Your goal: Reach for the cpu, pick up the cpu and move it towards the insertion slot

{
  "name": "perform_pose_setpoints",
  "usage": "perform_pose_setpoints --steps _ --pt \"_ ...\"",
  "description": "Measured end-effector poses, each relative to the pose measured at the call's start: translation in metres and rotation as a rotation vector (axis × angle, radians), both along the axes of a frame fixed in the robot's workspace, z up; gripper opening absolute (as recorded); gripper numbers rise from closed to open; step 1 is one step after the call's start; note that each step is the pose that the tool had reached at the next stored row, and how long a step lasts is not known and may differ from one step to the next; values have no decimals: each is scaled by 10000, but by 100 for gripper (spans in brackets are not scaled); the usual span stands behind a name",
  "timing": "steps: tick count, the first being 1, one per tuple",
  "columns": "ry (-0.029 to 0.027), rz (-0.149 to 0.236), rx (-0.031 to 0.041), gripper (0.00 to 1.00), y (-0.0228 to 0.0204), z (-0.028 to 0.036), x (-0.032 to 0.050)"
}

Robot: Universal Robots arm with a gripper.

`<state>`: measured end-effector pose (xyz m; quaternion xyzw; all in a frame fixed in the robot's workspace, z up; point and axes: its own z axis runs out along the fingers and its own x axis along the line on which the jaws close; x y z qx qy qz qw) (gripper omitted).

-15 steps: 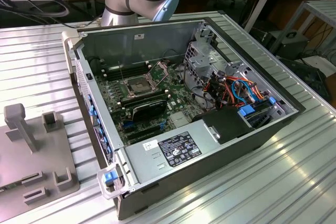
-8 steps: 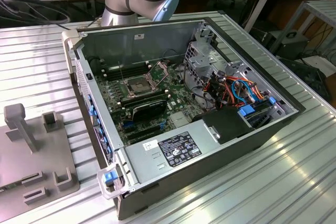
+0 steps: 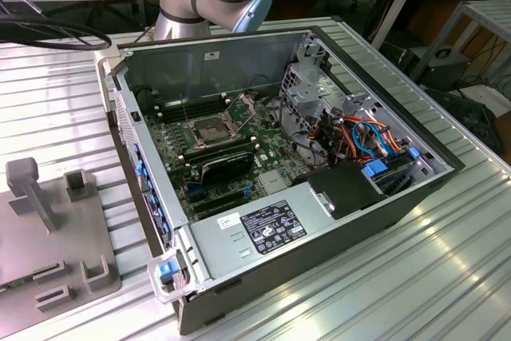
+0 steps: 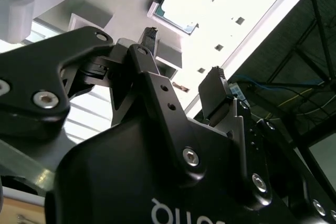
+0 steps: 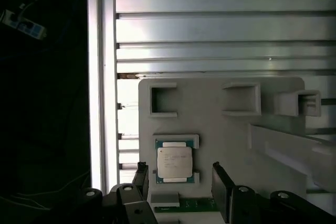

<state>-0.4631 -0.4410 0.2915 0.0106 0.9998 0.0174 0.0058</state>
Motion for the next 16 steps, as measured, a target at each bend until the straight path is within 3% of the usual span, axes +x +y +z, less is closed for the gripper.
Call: perform_pose_setpoints --steps 4,16 --pt "1 0 2 60 0 -78 0" --pt "0 0 3 61 0 -84 0"
